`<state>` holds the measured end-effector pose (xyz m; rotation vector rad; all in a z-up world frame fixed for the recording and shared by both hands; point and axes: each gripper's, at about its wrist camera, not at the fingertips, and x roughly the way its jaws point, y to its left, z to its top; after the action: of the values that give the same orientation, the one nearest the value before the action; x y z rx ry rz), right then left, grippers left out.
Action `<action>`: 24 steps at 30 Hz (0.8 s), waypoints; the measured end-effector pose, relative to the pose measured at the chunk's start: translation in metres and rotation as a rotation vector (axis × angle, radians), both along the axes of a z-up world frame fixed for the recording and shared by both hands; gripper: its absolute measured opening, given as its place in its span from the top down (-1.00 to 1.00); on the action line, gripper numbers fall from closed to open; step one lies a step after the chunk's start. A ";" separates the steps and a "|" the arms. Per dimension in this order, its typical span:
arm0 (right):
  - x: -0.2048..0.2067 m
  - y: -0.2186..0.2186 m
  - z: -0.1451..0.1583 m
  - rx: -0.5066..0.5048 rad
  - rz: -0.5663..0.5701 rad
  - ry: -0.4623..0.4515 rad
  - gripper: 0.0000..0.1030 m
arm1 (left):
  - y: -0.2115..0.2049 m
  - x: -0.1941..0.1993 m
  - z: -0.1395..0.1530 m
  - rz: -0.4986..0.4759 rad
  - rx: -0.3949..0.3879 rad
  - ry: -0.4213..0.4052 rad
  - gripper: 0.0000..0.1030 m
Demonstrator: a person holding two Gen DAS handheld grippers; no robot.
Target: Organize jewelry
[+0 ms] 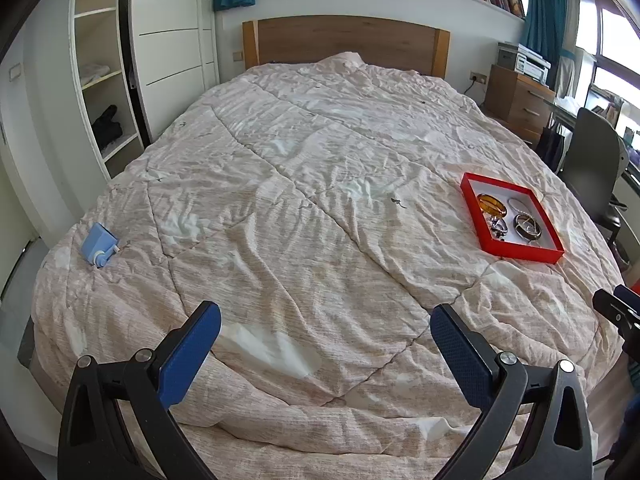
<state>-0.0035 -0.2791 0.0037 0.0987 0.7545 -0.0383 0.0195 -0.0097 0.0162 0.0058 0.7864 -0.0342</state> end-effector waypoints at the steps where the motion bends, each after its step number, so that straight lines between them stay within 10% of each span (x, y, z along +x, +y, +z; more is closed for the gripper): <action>1: 0.000 0.000 0.000 0.000 0.001 0.001 -0.28 | 0.000 0.000 0.000 -0.001 -0.001 0.001 -0.99; 24: 0.000 -0.001 -0.002 0.002 -0.001 0.004 -0.28 | -0.005 -0.001 -0.004 -0.020 -0.002 0.010 -0.99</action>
<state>-0.0035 -0.2798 0.0018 0.1009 0.7584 -0.0389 0.0188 -0.0143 0.0119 0.0113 0.7968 -0.0539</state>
